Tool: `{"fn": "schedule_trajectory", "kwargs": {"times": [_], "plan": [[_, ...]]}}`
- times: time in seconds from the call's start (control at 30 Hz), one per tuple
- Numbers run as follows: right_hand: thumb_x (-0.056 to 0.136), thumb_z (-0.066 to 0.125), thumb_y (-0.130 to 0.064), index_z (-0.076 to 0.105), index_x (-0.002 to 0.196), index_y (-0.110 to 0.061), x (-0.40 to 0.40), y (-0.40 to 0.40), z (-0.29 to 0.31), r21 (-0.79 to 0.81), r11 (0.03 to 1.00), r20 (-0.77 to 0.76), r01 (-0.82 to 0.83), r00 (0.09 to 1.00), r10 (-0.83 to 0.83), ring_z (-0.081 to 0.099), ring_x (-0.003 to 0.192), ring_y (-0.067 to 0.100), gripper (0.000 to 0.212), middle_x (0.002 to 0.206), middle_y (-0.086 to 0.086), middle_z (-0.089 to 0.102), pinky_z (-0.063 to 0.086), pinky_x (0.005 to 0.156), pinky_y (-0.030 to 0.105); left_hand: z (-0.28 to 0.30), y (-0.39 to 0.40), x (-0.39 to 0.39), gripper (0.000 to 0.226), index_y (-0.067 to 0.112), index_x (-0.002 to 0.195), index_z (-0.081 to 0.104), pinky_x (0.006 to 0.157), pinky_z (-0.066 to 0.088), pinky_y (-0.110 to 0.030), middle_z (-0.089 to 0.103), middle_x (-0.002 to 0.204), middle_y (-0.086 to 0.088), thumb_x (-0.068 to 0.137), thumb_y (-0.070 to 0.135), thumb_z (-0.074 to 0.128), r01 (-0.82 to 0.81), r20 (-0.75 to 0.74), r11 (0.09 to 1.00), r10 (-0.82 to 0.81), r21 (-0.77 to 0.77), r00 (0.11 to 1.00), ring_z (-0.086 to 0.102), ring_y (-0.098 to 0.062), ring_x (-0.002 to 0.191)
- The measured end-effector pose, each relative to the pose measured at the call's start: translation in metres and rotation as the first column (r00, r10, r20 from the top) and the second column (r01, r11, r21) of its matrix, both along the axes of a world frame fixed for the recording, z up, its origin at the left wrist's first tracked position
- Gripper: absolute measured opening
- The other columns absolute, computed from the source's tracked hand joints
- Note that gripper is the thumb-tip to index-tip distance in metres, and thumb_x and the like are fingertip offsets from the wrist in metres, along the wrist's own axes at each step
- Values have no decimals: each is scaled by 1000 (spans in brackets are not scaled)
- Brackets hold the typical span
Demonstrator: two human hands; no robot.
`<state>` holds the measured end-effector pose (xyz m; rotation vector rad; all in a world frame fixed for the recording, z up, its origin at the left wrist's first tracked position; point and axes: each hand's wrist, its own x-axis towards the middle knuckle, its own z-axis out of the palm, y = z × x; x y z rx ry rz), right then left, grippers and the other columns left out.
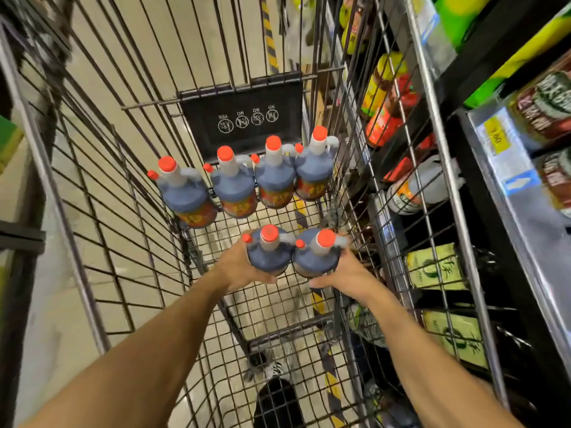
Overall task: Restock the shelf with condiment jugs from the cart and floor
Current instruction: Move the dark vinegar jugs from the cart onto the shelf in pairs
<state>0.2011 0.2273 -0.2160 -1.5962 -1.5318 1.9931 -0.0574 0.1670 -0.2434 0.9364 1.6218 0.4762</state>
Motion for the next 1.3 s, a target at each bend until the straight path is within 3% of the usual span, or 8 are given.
{"fn": "schedule_trajectory", "kwargs": {"times": [0.27, 0.5, 0.67, 0.77, 0.83, 0.97, 1.17, 1.3], "plan": [[63, 87, 12, 54, 134, -8, -1, 3, -10, -15, 995, -26, 97, 995, -97, 66, 108, 9, 82, 125, 4, 68, 58, 83, 18, 23, 3, 9, 76, 24, 119, 68, 95, 57, -49, 74, 114, -7, 51, 9, 97, -76, 145, 997, 74, 10, 987, 69, -28, 109], [63, 95, -14, 58, 134, -15, -1, -1, 33, -6, 995, -75, 102, 992, -102, 65, 117, 12, 80, 127, -3, 69, 54, 98, 33, 64, 2, 15, 59, 24, 114, 67, 83, 54, -22, 76, 109, 5, 64, 5, 92, -153, 224, 988, 151, -11, 963, 69, -12, 102], [76, 82, 3, 54, 131, -21, -4, -3, 113, 69, 985, -165, 157, 976, -144, 68, 102, -4, 66, 118, -14, 69, 57, 82, 18, 128, 0, 14, 63, 23, 122, 63, 72, 57, -17, 75, 107, 12, 67, 9, 91, -216, 306, 970, 173, 111, 936, 71, 1, 94], [73, 80, -4, 57, 127, -22, -12, -15, 175, 130, 967, -238, 220, 953, -185, 70, 99, 2, 61, 106, -18, 74, 55, 76, 17, 185, -5, 13, 79, 27, 118, 62, 78, 59, -25, 77, 102, 11, 50, 43, 98, -281, 335, 942, 208, 184, 919, 72, -2, 93], [80, 74, -4, 57, 127, -21, -16, -26, 219, 169, 951, -294, 259, 934, -202, 71, 98, 9, 53, 101, -19, 76, 56, 75, 19, 227, -14, 14, 59, 27, 112, 62, 69, 58, -20, 78, 87, 15, 63, 35, 94, -319, 376, 918, 217, 235, 901, 73, 0, 79], [77, 72, -16, 52, 134, -26, -26, -54, 307, 179, 925, -451, 335, 864, -225, 74, 101, 15, 62, 111, -6, 76, 60, 74, 27, 309, -36, 14, 90, 16, 129, 57, 76, 60, -33, 76, 110, -3, 51, 38, 96, -380, 444, 879, 229, 288, 866, 75, -19, 95], [67, 89, -40, 46, 143, -28, -39, -100, 411, 197, 899, -532, 392, 813, -237, 73, 105, 23, 88, 121, 0, 73, 61, 74, 33, 423, -74, 4, 73, 8, 130, 60, 82, 60, -47, 75, 112, -15, 69, 35, 89, -382, 554, 868, 157, 316, 817, 74, -35, 98], [78, 69, -22, 52, 135, -25, -37, -136, 461, 220, 874, -593, 433, 771, -233, 76, 90, 16, 60, 103, -6, 78, 60, 64, 27, 481, -104, 0, 74, 7, 126, 63, 92, 57, -54, 74, 113, -20, 65, 41, 87, -348, 576, 873, 98, 341, 811, 72, -39, 102]]}}
